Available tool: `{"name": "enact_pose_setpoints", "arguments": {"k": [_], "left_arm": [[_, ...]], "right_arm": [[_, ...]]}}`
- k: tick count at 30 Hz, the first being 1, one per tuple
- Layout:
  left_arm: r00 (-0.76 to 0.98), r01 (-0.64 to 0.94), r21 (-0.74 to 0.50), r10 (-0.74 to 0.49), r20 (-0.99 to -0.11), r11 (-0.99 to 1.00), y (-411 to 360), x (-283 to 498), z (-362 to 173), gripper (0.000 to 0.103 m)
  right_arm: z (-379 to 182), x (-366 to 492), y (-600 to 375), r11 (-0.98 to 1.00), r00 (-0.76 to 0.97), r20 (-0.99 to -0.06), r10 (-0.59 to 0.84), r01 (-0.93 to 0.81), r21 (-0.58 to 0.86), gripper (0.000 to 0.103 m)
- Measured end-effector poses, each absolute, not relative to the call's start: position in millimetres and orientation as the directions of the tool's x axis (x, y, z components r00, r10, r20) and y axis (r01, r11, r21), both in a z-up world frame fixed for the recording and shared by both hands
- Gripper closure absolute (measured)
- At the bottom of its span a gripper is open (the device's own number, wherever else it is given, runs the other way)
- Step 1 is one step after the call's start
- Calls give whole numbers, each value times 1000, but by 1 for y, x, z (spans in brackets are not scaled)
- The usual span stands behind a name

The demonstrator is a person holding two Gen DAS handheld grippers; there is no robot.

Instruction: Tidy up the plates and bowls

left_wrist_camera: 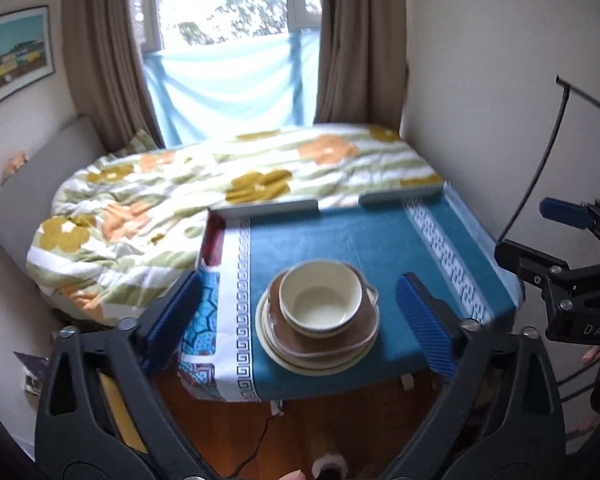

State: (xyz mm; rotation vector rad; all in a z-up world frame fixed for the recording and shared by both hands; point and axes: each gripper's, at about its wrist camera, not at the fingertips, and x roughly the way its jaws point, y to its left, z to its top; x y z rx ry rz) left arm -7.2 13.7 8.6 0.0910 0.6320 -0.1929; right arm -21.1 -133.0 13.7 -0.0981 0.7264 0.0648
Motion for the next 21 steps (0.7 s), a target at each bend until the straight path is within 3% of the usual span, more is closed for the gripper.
{"name": "enact_pose_setpoints", "arguments": {"k": [4, 14, 21], "left_arm": [[873, 153, 17, -128, -472, 988, 17, -41, 39, 0], [908, 129, 1, -118, -403, 992, 15, -76, 56, 0], [913, 127, -3, -118, -390, 992, 18, -83, 61, 0]], "right_arm": [[46, -49, -150, 996, 820, -567, -76, 42, -73, 12], [66, -91, -152, 995, 890, -444, -100, 95, -34, 11], [70, -100, -149, 994, 902, -416, -111, 109, -30, 11]]}}
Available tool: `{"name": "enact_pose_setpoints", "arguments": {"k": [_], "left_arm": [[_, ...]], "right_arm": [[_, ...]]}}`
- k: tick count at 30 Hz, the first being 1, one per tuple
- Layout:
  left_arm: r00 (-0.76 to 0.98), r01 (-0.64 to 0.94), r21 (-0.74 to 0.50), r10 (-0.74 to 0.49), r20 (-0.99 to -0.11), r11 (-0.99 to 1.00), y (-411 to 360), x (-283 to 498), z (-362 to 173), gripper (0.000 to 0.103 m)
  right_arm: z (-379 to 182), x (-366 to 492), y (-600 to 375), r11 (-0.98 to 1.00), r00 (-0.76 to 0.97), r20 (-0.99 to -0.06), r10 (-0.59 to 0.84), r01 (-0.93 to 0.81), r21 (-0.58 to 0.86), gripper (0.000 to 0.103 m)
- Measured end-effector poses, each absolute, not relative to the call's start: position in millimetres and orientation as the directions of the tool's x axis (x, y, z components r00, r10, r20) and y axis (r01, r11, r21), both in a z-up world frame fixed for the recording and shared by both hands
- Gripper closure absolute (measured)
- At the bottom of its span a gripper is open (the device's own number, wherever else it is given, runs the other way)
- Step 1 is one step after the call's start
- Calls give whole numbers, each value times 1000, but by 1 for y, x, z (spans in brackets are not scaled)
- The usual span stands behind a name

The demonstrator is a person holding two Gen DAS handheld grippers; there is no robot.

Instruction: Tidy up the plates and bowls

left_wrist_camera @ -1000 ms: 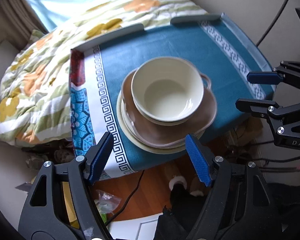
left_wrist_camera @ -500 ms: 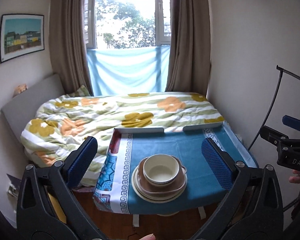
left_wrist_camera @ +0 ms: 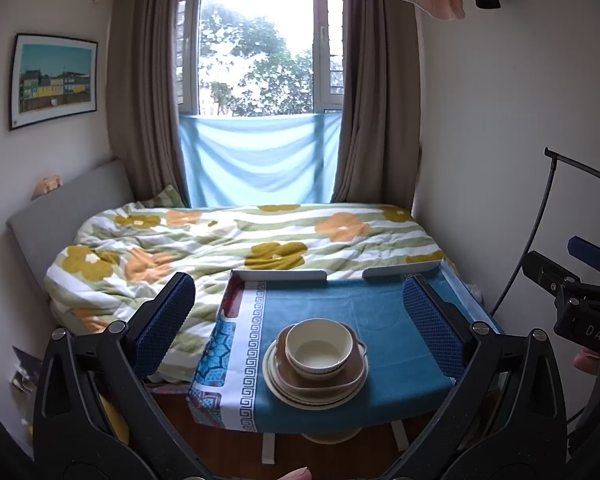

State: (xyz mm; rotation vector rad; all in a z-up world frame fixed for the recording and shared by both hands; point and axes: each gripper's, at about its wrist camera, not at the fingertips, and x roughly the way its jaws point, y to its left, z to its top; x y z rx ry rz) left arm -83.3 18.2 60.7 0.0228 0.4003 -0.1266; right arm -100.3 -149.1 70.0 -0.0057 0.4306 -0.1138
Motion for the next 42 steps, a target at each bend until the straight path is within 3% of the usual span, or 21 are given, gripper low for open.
{"name": "enact_pose_setpoints", "arguments": {"k": [42], "left_arm": [[925, 97, 33, -78, -373, 995, 22, -74, 61, 0]], "right_arm": [[70, -94, -140, 992, 899, -420, -125, 123, -34, 11]]}}
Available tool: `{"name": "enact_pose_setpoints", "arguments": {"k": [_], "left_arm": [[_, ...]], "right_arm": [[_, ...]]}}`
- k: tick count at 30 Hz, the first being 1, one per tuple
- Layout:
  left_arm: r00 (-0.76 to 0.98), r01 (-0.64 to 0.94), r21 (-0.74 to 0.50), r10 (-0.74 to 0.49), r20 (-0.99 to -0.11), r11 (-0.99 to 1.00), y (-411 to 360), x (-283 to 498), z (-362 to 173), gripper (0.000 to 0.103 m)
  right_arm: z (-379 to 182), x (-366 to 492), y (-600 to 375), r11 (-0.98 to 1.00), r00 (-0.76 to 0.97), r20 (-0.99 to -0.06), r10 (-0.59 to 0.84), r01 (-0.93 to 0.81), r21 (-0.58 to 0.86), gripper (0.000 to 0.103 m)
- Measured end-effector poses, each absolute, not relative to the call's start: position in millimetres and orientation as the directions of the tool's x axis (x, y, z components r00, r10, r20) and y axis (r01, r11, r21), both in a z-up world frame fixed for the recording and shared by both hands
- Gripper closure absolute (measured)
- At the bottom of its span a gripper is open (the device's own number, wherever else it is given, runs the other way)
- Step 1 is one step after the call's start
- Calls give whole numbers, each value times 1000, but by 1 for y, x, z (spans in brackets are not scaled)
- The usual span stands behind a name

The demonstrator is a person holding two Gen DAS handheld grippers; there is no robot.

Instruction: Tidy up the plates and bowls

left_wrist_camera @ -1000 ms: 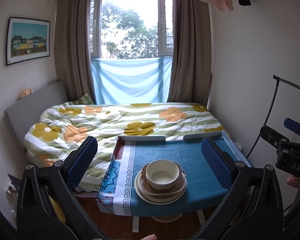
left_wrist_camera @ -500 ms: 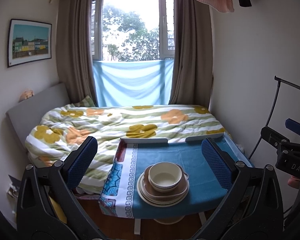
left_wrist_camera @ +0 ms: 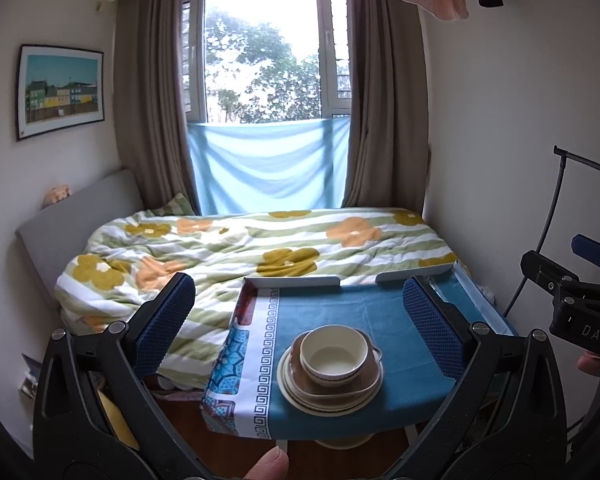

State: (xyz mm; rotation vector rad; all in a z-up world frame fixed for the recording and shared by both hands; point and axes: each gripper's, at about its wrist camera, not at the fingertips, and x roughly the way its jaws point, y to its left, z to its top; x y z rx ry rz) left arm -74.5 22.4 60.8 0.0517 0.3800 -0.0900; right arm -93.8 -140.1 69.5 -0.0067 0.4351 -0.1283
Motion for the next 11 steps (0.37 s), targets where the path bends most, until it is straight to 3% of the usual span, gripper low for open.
{"name": "enact_pose_setpoints", "arguments": {"k": [11], "left_arm": [[931, 93, 56, -67, -359, 994, 17, -55, 55, 0]], "right_arm": [[63, -78, -138, 992, 888, -442, -125, 124, -31, 11]]}}
